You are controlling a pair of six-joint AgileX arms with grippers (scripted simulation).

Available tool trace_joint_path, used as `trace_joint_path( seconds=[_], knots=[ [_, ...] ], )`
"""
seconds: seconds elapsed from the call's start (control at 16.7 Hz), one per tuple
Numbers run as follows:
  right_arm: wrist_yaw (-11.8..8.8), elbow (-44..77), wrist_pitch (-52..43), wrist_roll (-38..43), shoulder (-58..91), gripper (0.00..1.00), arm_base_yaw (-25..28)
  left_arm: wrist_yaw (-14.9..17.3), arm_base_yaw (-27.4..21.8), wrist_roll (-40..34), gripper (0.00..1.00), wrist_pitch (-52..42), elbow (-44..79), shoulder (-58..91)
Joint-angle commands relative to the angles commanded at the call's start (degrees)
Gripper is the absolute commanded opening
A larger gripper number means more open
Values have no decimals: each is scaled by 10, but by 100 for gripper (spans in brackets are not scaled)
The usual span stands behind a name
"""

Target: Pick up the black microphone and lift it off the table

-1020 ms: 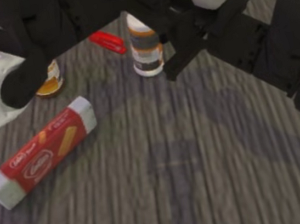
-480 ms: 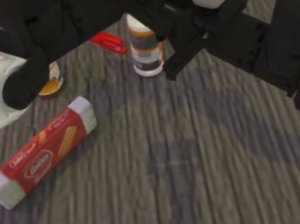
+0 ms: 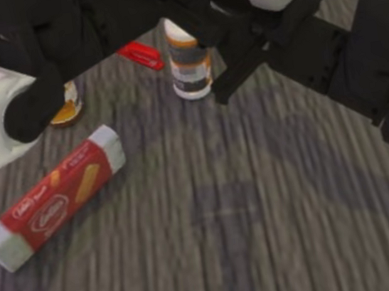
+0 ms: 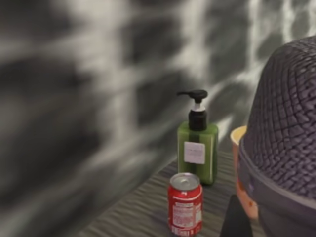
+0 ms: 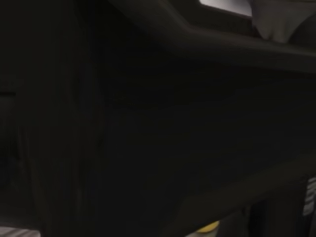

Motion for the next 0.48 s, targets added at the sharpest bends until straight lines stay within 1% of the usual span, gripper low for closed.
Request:
trace_joint_path(
  seconds=[0.48],
  knots=[
    [0, 0, 0, 0, 0, 75, 0, 0, 0, 0, 0, 0, 0, 0]
  ],
)
